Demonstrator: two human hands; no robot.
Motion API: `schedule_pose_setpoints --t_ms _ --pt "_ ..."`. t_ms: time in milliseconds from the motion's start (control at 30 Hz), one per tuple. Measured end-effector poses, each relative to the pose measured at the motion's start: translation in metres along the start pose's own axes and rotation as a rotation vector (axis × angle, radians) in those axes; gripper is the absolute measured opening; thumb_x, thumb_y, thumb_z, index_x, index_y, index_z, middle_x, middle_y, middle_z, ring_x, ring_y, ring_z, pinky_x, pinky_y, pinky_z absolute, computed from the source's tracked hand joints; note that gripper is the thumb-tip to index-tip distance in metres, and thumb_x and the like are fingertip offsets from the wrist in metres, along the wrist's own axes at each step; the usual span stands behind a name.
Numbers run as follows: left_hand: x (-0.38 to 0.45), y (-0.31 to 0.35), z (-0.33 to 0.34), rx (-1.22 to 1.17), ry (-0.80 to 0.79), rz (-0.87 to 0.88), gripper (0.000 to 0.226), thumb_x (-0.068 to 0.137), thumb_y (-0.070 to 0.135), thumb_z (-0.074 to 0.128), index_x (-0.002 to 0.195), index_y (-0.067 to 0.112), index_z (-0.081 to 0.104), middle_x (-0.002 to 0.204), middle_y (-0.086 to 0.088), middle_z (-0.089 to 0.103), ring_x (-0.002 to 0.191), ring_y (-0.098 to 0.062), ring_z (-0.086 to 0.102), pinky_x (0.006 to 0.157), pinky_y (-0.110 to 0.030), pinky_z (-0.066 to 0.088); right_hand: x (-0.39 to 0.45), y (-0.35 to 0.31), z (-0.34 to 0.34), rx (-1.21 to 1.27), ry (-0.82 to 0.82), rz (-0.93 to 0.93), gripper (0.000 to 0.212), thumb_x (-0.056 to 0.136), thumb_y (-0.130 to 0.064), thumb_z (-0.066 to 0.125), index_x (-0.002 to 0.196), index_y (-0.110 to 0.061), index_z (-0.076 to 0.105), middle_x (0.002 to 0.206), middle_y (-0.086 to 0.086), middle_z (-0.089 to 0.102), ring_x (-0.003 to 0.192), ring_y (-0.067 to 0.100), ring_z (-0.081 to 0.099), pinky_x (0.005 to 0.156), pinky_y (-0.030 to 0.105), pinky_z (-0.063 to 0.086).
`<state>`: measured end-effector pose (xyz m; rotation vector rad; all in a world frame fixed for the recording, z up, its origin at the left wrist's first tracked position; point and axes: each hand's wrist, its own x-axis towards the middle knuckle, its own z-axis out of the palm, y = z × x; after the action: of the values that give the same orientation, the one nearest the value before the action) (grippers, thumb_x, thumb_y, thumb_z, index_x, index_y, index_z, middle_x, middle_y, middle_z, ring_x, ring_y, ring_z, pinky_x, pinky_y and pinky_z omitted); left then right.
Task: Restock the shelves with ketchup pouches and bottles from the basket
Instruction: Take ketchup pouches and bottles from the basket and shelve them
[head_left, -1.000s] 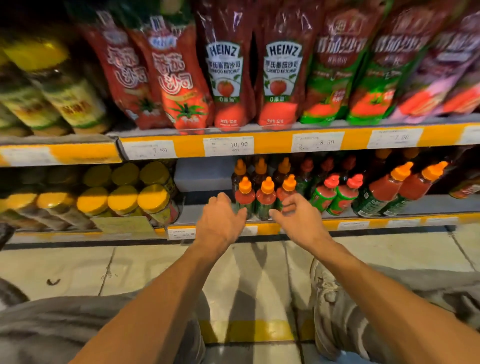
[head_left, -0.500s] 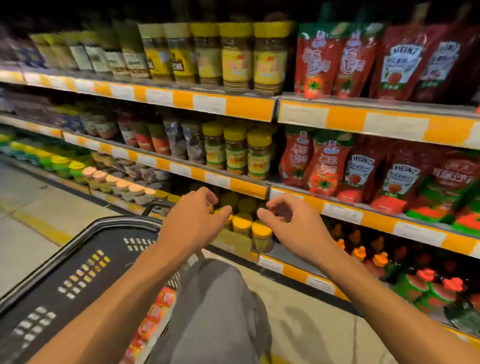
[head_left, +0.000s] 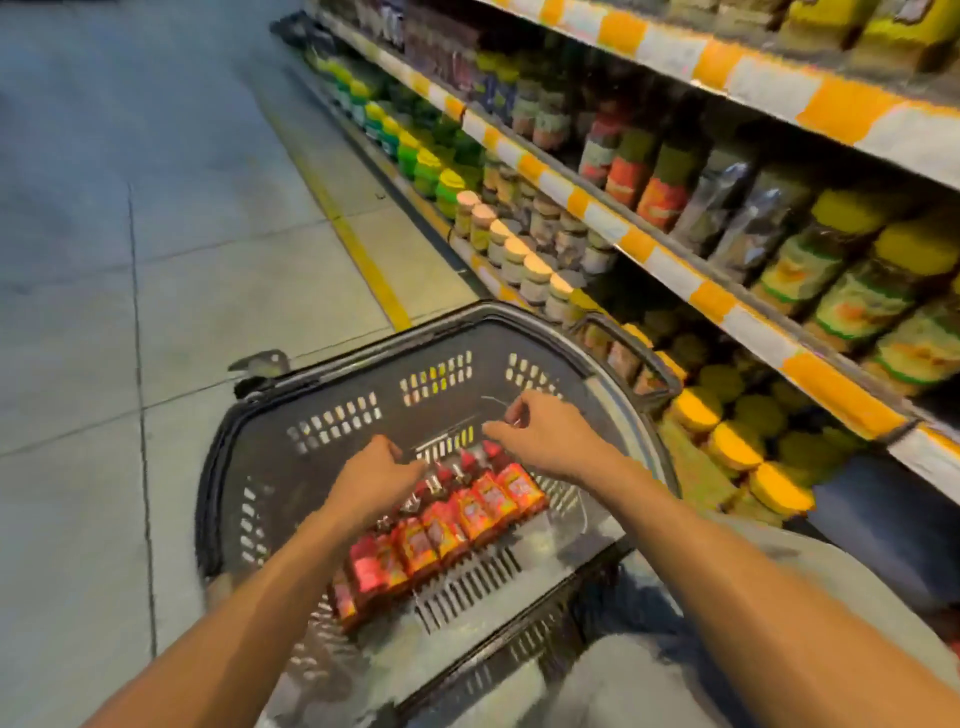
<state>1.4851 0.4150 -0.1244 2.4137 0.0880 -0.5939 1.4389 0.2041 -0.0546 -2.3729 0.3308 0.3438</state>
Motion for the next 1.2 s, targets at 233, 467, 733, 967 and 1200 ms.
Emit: schedule_pose_setpoints --t_ms 233,467,733,967,1200 --pt "0.03 -0.077 0.038 -0.128 0.03 -0.303 0.056 0.087 0.043 0.067 0.124 0.004 0.052 0.123 -0.02 0.062 0.118 -0.038 0.059 0.09 -0.039 0.05 0.064 0.03 0.089 -0.193 -0.261 0.042 0.039 0.09 -0.051 0.067 0.098 -0.013 0.063 0.092 0.012 0.068 0.091 0.03 0.064 0.068 0.031 0.041" --pt "0.055 -0.12 0.075 -0.14 -0.017 -0.494 0.042 0.089 0.04 0.07 0.095 -0.002 0.067 0.104 -0.021 0.072 0.097 -0.035 0.069 0.08 -0.041 0.055 0.121 0.065 0.137 -0.299 -0.467 0.105 0.084 0.09 -0.057 0.065 0.149 -0.005 0.034 0.139 0.019 0.056 0.123 0.036 0.056 0.091 0.037 0.046" --pt "0.075 -0.146 0.103 0.078 -0.067 -0.485 0.043 0.098 0.048 0.056 0.115 0.011 0.071 0.114 -0.015 0.071 0.107 -0.032 0.066 0.09 -0.038 0.054 0.169 0.083 0.213 -0.391 -0.686 0.054 0.07 0.09 -0.06 0.064 0.128 -0.003 0.056 0.127 0.014 0.062 0.113 0.031 0.06 0.094 0.036 0.048" --pt "0.081 -0.16 0.111 -0.096 0.063 -0.554 0.065 0.079 0.046 0.081 0.133 0.02 0.055 0.104 -0.006 0.073 0.094 -0.027 0.068 0.086 -0.039 0.057 0.191 0.092 0.237 -0.775 -0.686 -0.049 0.087 0.084 -0.081 0.049 0.145 -0.018 0.05 0.156 0.011 0.04 0.144 0.031 0.035 0.117 0.044 0.027" --pt "0.084 -0.167 0.114 -0.192 0.081 -0.586 0.064 0.074 0.042 0.086 0.128 0.023 0.057 0.102 -0.001 0.073 0.09 -0.021 0.068 0.084 -0.035 0.057 0.204 0.095 0.244 -0.643 -0.788 0.109 0.072 0.093 -0.061 0.057 0.146 -0.014 0.046 0.156 0.01 0.04 0.142 0.031 0.038 0.12 0.047 0.027"
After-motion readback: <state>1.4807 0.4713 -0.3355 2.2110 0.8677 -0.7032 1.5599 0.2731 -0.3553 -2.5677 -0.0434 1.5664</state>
